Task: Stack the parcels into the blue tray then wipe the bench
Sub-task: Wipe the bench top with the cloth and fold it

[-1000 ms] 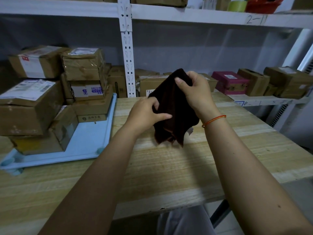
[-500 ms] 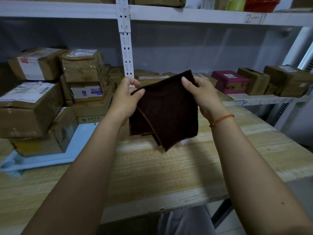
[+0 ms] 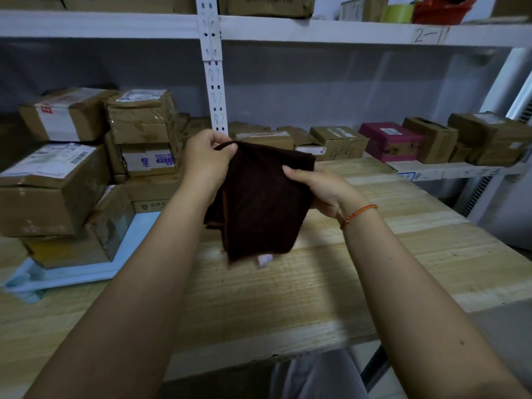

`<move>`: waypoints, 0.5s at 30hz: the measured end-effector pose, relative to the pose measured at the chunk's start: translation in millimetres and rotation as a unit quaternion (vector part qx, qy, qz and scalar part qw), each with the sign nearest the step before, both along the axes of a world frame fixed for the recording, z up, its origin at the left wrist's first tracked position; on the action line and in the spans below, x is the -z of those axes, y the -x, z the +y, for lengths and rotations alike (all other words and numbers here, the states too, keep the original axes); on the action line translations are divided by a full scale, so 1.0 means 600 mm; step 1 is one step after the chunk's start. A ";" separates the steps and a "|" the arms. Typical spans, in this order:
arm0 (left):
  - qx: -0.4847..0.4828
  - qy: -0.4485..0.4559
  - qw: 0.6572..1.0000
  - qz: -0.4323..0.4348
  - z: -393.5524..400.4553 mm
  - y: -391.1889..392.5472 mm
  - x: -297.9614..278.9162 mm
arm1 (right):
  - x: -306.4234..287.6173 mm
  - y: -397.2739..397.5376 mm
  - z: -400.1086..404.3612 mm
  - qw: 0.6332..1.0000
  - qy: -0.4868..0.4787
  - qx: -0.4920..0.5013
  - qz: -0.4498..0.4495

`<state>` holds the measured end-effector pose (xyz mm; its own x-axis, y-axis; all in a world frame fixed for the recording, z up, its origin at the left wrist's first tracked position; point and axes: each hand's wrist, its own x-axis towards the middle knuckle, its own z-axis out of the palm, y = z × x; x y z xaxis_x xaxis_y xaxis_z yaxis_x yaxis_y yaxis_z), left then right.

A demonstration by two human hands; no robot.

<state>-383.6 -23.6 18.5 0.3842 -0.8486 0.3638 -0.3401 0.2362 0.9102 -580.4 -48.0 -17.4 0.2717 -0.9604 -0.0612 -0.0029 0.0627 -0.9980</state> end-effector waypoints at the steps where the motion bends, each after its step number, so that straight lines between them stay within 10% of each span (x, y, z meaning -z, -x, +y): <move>1: -0.018 -0.006 1.000 -0.008 -0.001 -0.005 0.001 | 0.000 -0.007 -0.001 1.000 -0.020 0.010 -0.021; 15: -0.179 -0.013 0.982 -0.055 0.041 -0.166 -0.046 | -0.048 -0.241 0.004 0.947 -0.232 -0.046 -0.217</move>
<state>-283.8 1.2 46.3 0.6197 -0.6752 0.4000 -0.4941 0.0603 0.8673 -435.7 -45.4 11.3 0.4483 -0.8291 -0.3342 0.3741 0.5136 -0.7722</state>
